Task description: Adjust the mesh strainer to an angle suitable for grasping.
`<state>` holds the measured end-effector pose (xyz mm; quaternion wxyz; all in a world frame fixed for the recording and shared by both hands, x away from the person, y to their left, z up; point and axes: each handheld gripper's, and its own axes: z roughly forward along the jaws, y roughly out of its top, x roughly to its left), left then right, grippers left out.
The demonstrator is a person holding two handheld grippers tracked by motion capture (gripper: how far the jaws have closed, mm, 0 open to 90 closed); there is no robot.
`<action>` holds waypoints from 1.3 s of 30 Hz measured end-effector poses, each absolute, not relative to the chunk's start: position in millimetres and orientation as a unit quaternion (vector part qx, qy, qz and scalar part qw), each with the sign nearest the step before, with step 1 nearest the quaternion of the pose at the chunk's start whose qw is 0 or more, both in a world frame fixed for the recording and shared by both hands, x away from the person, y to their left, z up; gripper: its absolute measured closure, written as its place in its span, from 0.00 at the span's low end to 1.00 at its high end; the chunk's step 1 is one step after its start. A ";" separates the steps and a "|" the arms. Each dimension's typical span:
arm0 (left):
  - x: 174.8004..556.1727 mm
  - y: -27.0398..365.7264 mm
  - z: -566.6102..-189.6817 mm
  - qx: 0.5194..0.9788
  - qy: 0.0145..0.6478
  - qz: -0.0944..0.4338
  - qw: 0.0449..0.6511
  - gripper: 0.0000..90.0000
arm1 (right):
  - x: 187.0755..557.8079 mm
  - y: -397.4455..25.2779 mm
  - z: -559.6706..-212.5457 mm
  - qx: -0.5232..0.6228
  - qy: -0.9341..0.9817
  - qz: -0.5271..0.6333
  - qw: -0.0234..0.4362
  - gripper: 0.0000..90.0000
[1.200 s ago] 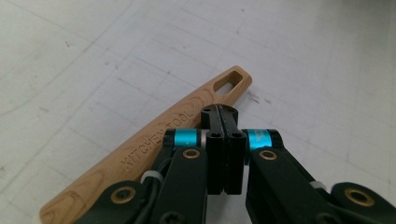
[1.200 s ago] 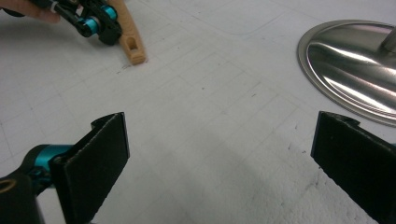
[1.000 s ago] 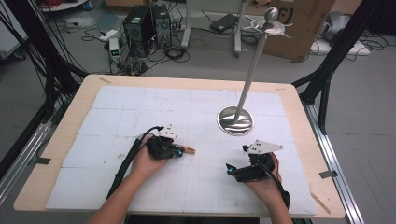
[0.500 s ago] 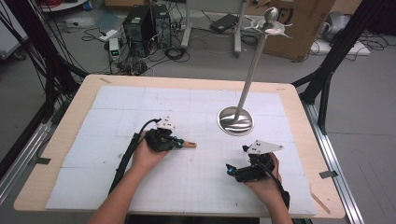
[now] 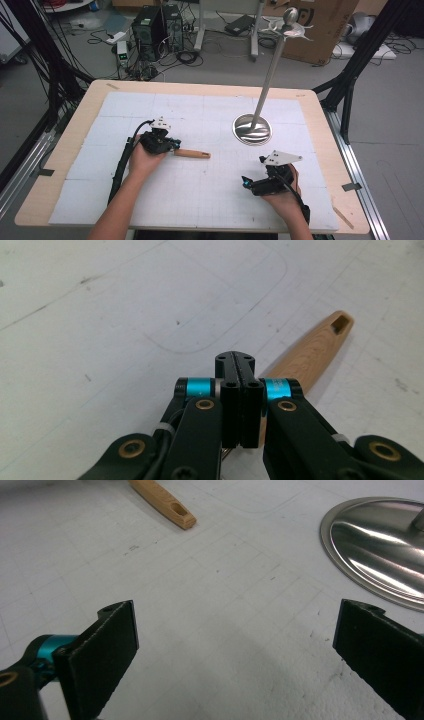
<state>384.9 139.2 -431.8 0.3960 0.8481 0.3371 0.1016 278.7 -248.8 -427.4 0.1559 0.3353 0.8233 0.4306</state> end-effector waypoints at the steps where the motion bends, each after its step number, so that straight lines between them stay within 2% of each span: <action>1: 385.3 139.5 -433.1 0.850 0.339 0.103 0.390 1.00 | 278.8 -248.8 -427.6 0.335 0.823 0.431 0.155 0.03; 9: 380.0 146.7 -437.2 0.862 0.342 0.106 0.358 1.00 | 278.7 -248.7 -427.9 0.335 0.823 0.431 0.156 0.03; 31: 327.1 158.3 -432.9 0.879 0.306 0.082 0.356 1.00 | 278.4 -246.5 -428.9 0.334 0.825 0.428 0.156 0.03; 39: 316.8 162.3 -436.5 0.872 0.307 0.075 0.375 1.00 | 278.3 -246.2 -429.0 0.333 0.826 0.427 0.155 0.03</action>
